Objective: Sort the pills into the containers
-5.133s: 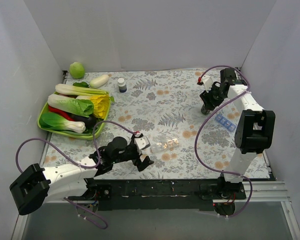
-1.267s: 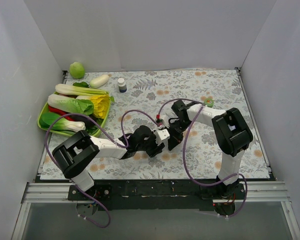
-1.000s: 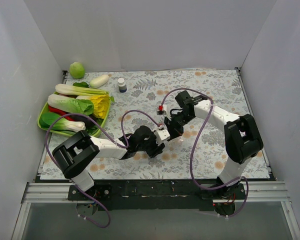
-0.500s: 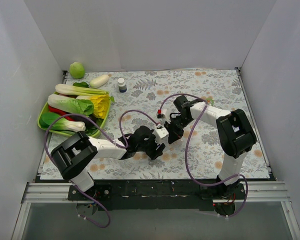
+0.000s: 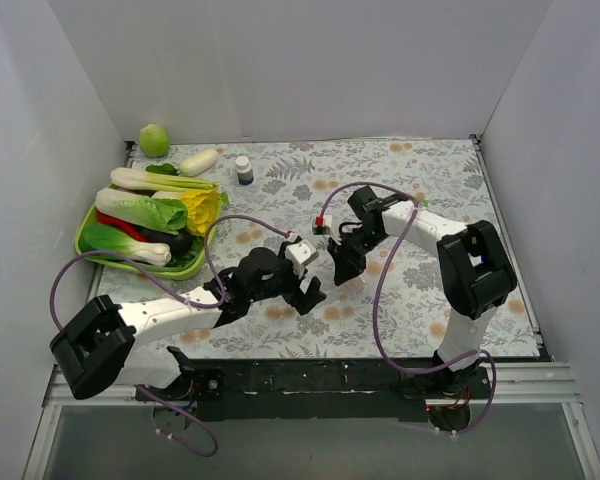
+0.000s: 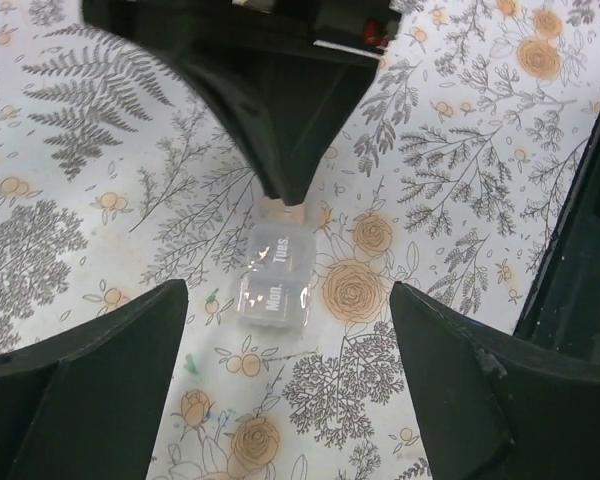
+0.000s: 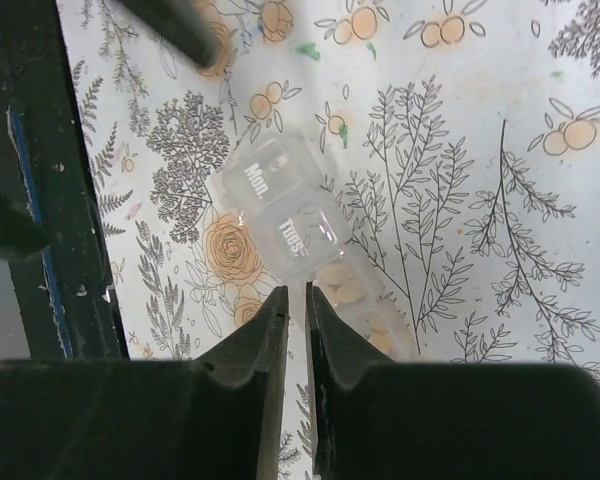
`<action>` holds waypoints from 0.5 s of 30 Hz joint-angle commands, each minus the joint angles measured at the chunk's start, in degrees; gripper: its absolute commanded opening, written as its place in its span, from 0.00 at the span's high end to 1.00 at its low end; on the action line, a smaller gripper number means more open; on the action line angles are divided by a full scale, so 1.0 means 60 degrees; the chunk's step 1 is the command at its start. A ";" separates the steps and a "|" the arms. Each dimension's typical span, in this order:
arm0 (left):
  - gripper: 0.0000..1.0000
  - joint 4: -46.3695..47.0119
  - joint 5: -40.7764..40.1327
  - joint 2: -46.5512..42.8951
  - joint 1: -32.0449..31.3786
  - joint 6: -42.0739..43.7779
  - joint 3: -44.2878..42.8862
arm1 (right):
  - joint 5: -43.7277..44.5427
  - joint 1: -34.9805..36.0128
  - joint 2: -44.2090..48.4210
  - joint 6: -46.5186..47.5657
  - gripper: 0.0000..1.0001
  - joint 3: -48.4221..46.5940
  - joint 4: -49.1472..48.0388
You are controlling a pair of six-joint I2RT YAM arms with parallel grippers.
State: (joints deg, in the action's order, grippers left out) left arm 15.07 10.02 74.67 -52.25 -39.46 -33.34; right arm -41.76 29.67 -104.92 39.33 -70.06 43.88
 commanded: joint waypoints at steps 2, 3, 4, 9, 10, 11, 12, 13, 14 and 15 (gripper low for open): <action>0.21 -0.0358 0.0203 -0.0668 0.0826 -0.1448 0.0503 | -0.0526 -0.0023 0.1065 0.1587 0.79 -0.0175 0.0219; 0.26 -0.0344 0.0408 -0.0697 0.1045 -0.1653 0.0547 | -0.0308 -0.0023 0.1211 0.1589 0.79 0.0000 -0.0059; 0.38 -0.0300 0.0540 -0.0741 0.1120 -0.2061 0.0591 | -0.0161 -0.0023 0.1445 0.1589 0.79 0.0162 -0.0337; 0.86 0.0269 0.1419 -0.0786 0.1223 -0.2724 0.0621 | 0.0441 -0.0008 0.1199 0.1005 0.83 0.0471 -0.0839; 0.88 0.0402 0.1595 -0.0757 0.1223 -0.2884 0.0606 | 0.0456 0.0006 0.1039 0.0902 0.84 0.0500 -0.0853; 0.89 0.0476 0.1814 -0.0713 0.1223 -0.2958 0.0548 | 0.0456 0.0021 0.0950 0.0843 0.85 0.0544 -0.0868; 0.90 0.0564 0.1947 -0.0596 0.1223 -0.3017 0.0417 | 0.0485 0.0035 0.0906 0.0726 0.85 0.0675 -0.0897; 0.91 0.0593 0.2035 -0.0537 0.1223 -0.3061 0.0358 | 0.0500 0.0064 0.0818 0.0667 0.86 0.0749 -0.0955; 0.94 0.0594 0.2079 -0.0493 0.1223 -0.3134 0.0284 | 0.0514 0.0079 0.0774 0.0623 0.86 0.0778 -0.0985; 0.96 0.0594 0.2152 -0.0435 0.1223 -0.3164 0.0168 | 0.0601 0.0094 0.0716 0.0535 0.87 0.0880 -0.0985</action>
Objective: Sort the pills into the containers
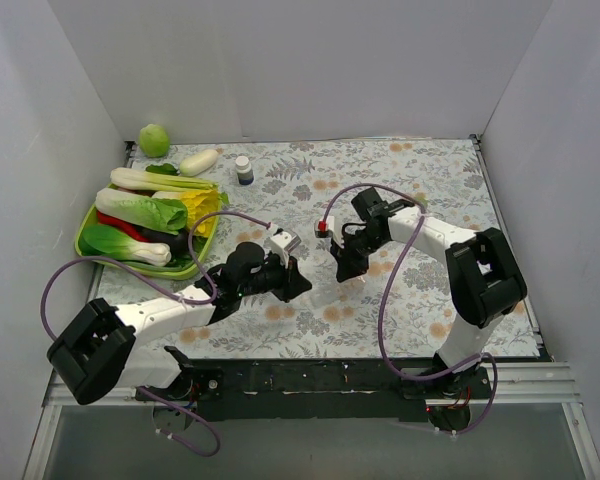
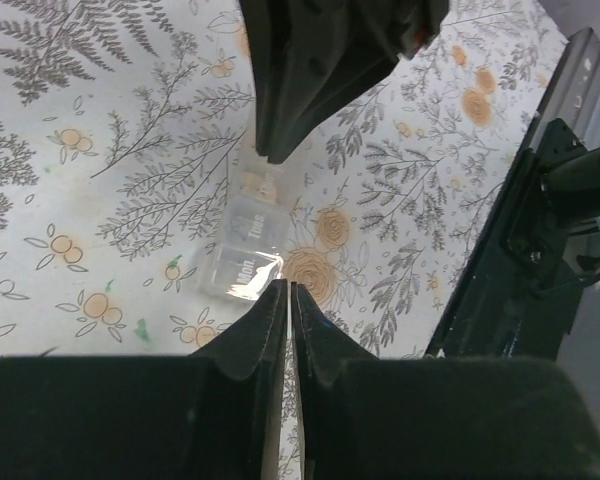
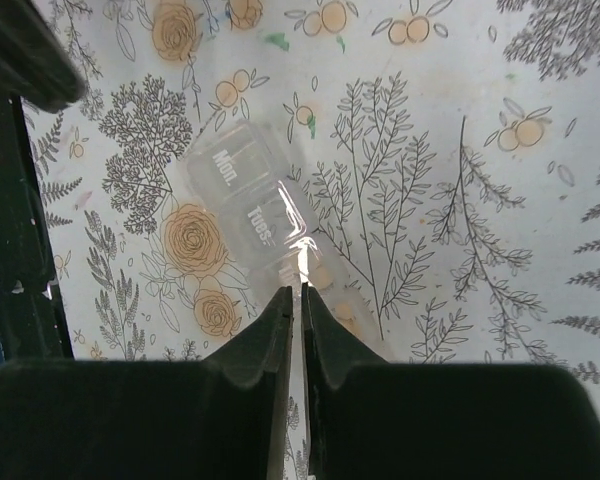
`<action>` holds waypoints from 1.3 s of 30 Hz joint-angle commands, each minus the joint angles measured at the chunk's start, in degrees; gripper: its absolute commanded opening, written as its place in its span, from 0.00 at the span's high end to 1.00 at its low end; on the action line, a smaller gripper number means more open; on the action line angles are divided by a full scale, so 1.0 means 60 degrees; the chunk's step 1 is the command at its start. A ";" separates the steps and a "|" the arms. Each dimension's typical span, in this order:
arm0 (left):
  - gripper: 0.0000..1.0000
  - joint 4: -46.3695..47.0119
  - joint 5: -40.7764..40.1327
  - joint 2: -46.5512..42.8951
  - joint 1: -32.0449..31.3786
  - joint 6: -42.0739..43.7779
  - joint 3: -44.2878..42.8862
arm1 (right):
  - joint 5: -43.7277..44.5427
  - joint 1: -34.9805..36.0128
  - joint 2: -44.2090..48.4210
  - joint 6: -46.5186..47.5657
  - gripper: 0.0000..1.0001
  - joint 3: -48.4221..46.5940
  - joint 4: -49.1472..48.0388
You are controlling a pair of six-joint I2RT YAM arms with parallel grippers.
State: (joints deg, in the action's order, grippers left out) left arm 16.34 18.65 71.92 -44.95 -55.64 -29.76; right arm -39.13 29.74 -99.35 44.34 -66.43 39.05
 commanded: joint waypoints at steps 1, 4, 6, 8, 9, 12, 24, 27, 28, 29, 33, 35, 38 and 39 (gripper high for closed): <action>0.97 0.0368 0.0729 0.0112 0.0006 -0.0497 -0.0474 | 0.0209 0.0083 -0.0287 -0.0343 0.87 0.0276 -0.0223; 1.00 0.0295 0.0802 0.0361 0.0006 -0.0571 -0.0563 | 0.0311 0.0083 -0.0477 -0.0460 0.87 0.0320 -0.0209; 1.00 0.0295 0.0846 0.0435 0.0006 -0.0687 -0.0577 | 0.0326 0.0098 -0.0536 -0.0504 0.87 0.0335 -0.0238; 1.00 0.0324 0.0875 0.0523 0.0006 -0.0805 -0.0548 | 0.0355 0.0098 -0.0580 -0.0548 0.87 0.0364 -0.0297; 1.00 0.0367 0.0919 0.0567 -0.0008 -0.0936 -0.0548 | 0.0428 0.0098 -0.0595 -0.0592 0.87 0.0364 -0.0326; 1.00 0.0484 0.1022 0.0625 -0.0009 -0.1156 -0.0519 | 0.0574 0.0098 -0.0653 -0.0709 0.87 0.0350 -0.0385; 1.00 0.1496 0.1111 0.1678 -0.0009 -0.2124 -0.0138 | 0.0736 0.0098 -0.0756 -0.0929 0.88 0.0291 -0.0429; 1.00 0.1102 0.0920 0.2615 -0.0009 -0.2226 -0.0196 | 0.0780 0.0098 -0.0727 -0.0944 0.88 0.0335 -0.0443; 1.00 0.0941 0.0847 0.3096 -0.0009 -0.2241 -0.0255 | 0.0795 0.0098 -0.0741 -0.0973 0.88 0.0335 -0.0458; 1.00 0.0591 0.0802 0.3261 -0.0023 -0.2241 -0.0270 | 0.0824 0.0098 -0.0741 -0.0959 0.88 0.0335 -0.0458; 1.00 0.0354 0.0480 0.3512 -0.0023 -0.2256 -0.0138 | 0.0868 0.0083 -0.0727 -0.1047 0.89 0.0291 -0.0487; 1.00 0.0280 0.0392 0.3264 -0.0023 -0.2226 -0.0211 | 0.0868 0.0098 -0.0727 -0.1047 0.89 0.0277 -0.0487; 1.00 0.0105 0.0493 0.2824 -0.0023 -0.2226 -0.0561 | 0.0825 0.0098 -0.0741 -0.1032 0.89 0.0218 -0.0414; 1.00 0.0017 0.0509 0.2431 -0.0023 -0.2212 -0.0664 | 0.0795 0.0098 -0.0712 -0.1003 0.89 0.0218 -0.0371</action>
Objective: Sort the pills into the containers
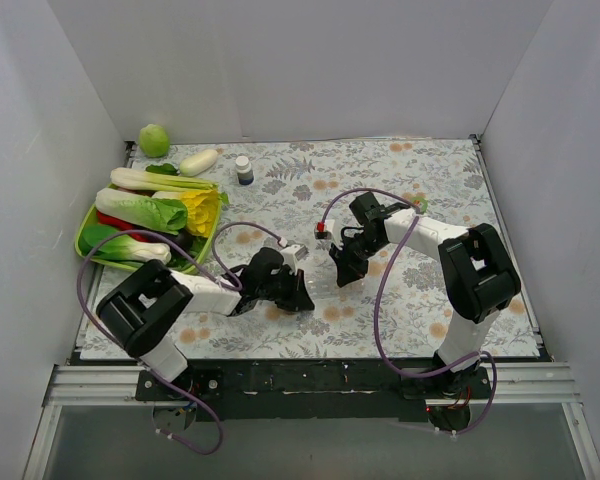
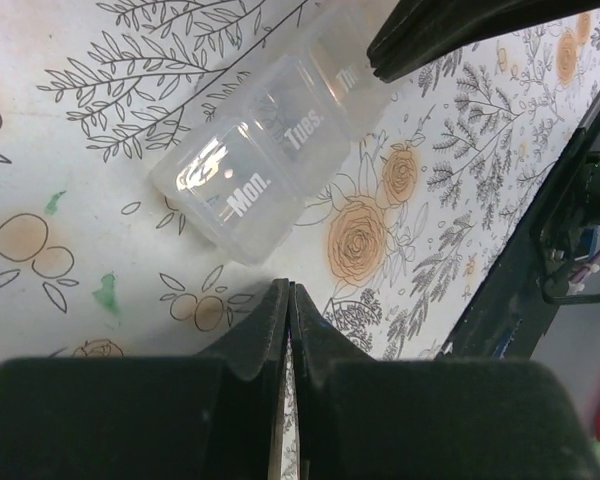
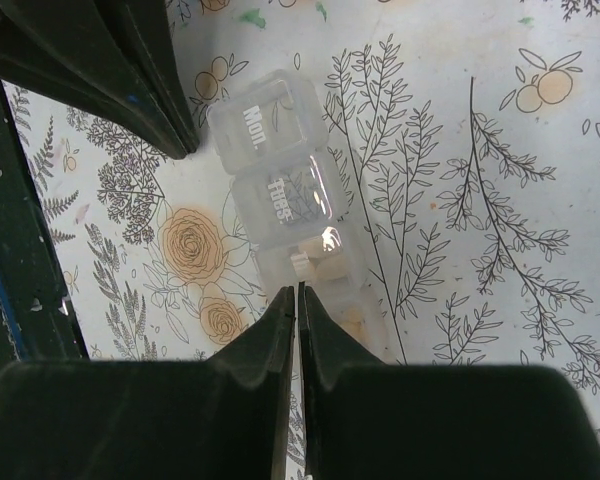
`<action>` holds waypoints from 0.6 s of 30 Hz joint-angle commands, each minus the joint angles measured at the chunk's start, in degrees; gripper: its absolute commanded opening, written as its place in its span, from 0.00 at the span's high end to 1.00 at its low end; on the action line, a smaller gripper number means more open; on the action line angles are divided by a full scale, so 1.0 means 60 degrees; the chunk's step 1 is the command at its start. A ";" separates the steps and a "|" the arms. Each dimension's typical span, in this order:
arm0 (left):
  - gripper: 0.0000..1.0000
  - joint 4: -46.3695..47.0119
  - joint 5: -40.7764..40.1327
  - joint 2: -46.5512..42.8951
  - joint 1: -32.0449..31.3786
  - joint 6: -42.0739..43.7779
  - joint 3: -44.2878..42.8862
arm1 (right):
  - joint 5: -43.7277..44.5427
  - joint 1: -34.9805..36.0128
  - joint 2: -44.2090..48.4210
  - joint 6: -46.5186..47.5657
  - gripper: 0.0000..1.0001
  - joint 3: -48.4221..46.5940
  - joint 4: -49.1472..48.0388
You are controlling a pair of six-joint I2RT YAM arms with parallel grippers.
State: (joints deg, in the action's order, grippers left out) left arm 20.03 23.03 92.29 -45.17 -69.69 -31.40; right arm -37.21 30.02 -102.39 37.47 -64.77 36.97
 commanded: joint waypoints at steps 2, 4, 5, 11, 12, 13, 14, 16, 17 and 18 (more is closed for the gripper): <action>1.00 -0.0919 -0.0234 -0.1361 0.0028 0.0174 -0.0669 | 0.0460 0.0036 -0.0191 0.0156 0.88 -0.0088 -0.0009; 0.98 -0.1184 -0.0351 -0.1991 0.0028 0.0262 -0.0802 | 0.0343 0.0050 -0.0147 0.0229 0.89 -0.0147 0.0078; 0.93 -0.1417 -0.0438 -0.2225 0.0071 0.0364 -0.0831 | 0.0285 0.0036 -0.0133 0.0258 0.88 -0.0176 0.0122; 0.53 -0.2020 -0.1697 -0.4143 0.0262 0.0848 -0.0452 | -0.0184 0.0021 0.0335 0.0756 0.84 -0.0776 0.0750; 0.42 -0.2078 -0.1917 -0.4480 0.0277 0.0994 -0.0378 | -0.0243 -0.0023 0.0539 0.0814 0.83 -0.0893 0.0868; 0.35 -0.2137 -0.2267 -0.4817 0.0320 0.1053 -0.0247 | -0.0272 -0.0052 0.0657 0.0873 0.82 -0.1111 0.0971; 0.29 -0.2268 -0.2488 -0.5516 0.0379 0.1083 -0.0217 | -0.0302 -0.0081 0.0775 0.1004 0.81 -0.1244 0.1218; 0.06 -0.2430 -0.3057 -0.6165 0.0438 0.1083 -0.0187 | -0.0229 -0.0184 0.1155 0.1136 0.79 -0.1479 0.1425; 0.02 -0.2677 -0.3279 -0.6777 0.0496 0.1010 -0.0260 | -0.0185 -0.0228 0.1302 0.1224 0.78 -0.1668 0.1542; 0.02 -0.2868 -0.3455 -0.7015 0.0540 0.0995 -0.0347 | -0.0011 -0.0315 0.1695 0.1269 0.75 -0.1714 0.1558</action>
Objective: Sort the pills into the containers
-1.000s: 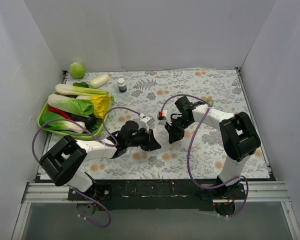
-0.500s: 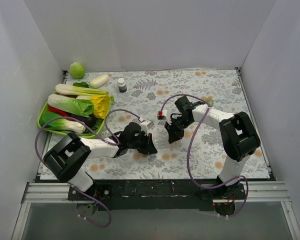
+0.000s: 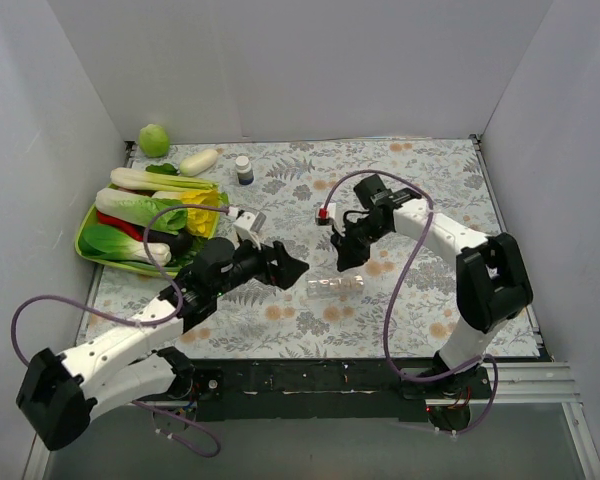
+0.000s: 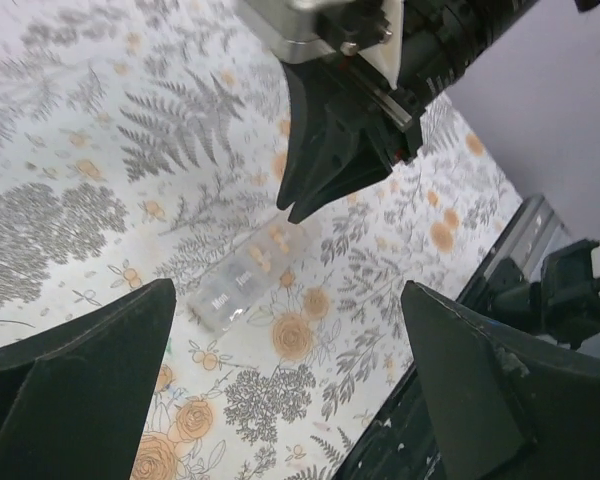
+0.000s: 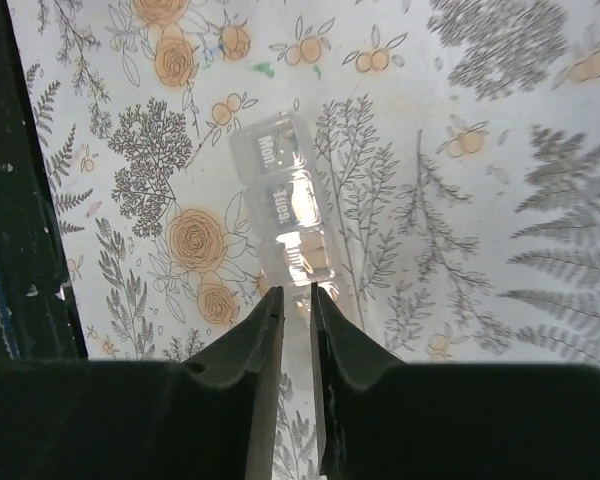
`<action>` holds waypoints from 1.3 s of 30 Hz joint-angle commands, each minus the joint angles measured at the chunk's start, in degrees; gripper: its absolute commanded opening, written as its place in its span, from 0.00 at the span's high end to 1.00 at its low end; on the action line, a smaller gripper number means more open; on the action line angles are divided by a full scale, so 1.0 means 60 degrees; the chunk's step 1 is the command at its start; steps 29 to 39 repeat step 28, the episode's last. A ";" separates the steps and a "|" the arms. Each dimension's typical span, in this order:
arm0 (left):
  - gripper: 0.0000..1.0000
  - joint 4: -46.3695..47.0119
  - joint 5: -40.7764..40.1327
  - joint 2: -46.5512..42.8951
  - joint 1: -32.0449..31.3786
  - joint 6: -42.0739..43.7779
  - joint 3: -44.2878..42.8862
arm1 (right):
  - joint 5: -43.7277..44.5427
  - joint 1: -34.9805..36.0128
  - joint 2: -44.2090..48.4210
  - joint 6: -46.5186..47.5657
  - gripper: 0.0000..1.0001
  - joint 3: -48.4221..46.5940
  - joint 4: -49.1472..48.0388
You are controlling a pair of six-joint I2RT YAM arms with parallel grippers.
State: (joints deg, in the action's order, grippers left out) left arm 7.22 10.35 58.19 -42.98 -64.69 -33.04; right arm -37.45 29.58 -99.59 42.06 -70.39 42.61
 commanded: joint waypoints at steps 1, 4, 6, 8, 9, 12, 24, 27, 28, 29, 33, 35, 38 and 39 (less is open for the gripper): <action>0.02 -0.0967 -0.1591 -0.1567 0.0220 0.0204 -0.0394 | 0.0118 -0.0287 0.1464 0.0519 0.73 -0.0807 0.0575; 0.02 -0.1993 -0.1988 -0.2096 0.0293 0.0584 -0.1025 | 0.0703 -0.0579 0.2620 0.0504 0.56 -0.0793 0.0020; 0.02 -0.2725 -0.2149 -0.2286 0.0308 0.0761 -0.1684 | 0.1374 -0.0944 0.3642 0.0228 0.31 -0.0589 -0.0957; 0.02 -0.3339 -0.2222 -0.2389 0.0308 0.0966 -0.2239 | 0.1772 -0.1296 0.4291 -0.0051 0.14 -0.0500 -0.1590; 0.02 -0.3517 -0.2252 -0.2476 0.0308 0.0981 -0.2417 | 0.2253 -0.1704 0.4903 -0.0894 0.02 -0.0355 -0.2043; 0.02 -0.4001 -0.2267 -0.2653 0.0308 0.1025 -0.2885 | 0.3512 -0.2116 0.6032 -0.2201 0.02 -0.0004 -0.3656; 0.02 -0.4544 -0.2121 -0.3019 0.0308 0.0981 -0.3385 | 0.4484 -0.2381 0.7047 -0.6190 0.02 -0.0295 -0.3835; 0.02 -0.4573 -0.2106 -0.3121 0.0308 0.1054 -0.3371 | 0.4353 -0.2426 0.7077 -0.6366 0.02 -0.0295 -0.3777; 0.02 -0.4602 -0.2120 -0.3136 0.0308 0.1199 -0.3385 | 0.4280 -0.2411 0.7077 -0.6352 0.02 -0.0295 -0.3776; 0.02 -0.4602 -0.2120 -0.3136 0.0308 0.1199 -0.3385 | 0.4280 -0.2411 0.7077 -0.6352 0.02 -0.0295 -0.3776; 0.02 -0.4602 -0.2120 -0.3136 0.0308 0.1199 -0.3385 | 0.4280 -0.2411 0.7077 -0.6352 0.02 -0.0295 -0.3776; 0.02 -0.4602 -0.2120 -0.3136 0.0308 0.1199 -0.3385 | 0.4280 -0.2411 0.7077 -0.6352 0.02 -0.0295 -0.3776; 0.02 -0.4602 -0.2120 -0.3136 0.0308 0.1199 -0.3385 | 0.4280 -0.2411 0.7077 -0.6352 0.02 -0.0295 -0.3776; 0.02 -0.4602 -0.2120 -0.3136 0.0308 0.1199 -0.3385 | 0.4280 -0.2411 0.7077 -0.6352 0.02 -0.0295 -0.3776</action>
